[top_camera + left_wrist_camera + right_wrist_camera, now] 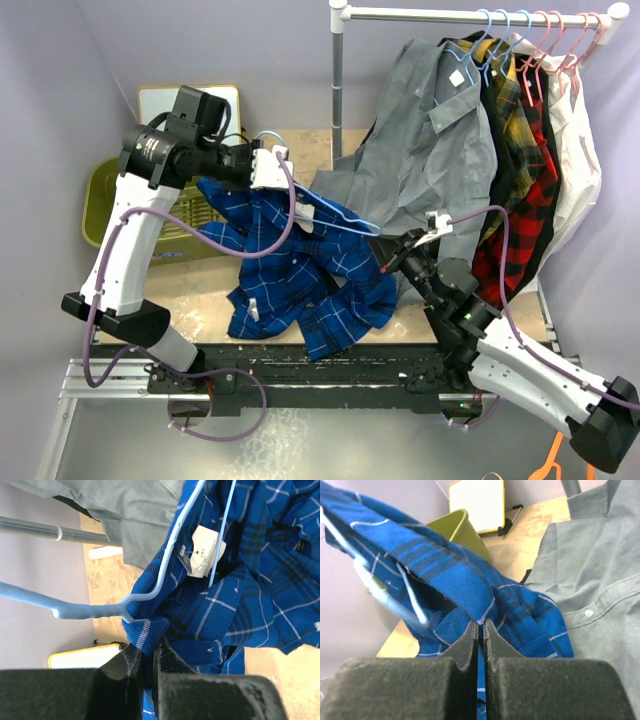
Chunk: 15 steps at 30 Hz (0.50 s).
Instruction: Place the shirt on the hanger
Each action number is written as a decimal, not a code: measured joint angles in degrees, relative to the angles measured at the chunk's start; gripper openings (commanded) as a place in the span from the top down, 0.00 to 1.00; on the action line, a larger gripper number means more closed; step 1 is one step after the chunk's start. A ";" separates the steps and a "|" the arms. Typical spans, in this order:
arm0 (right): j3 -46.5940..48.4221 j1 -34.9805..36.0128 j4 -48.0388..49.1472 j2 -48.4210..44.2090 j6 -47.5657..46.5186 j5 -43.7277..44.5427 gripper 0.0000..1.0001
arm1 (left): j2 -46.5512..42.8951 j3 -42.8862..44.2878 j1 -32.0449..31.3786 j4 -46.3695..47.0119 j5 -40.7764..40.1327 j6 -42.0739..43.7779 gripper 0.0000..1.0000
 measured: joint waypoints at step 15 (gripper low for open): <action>12.55 -6.75 -17.25 -0.90 -5.01 -9.42 1.00 | -0.50 -3.56 -1.14 4.09 -13.31 9.81 1.00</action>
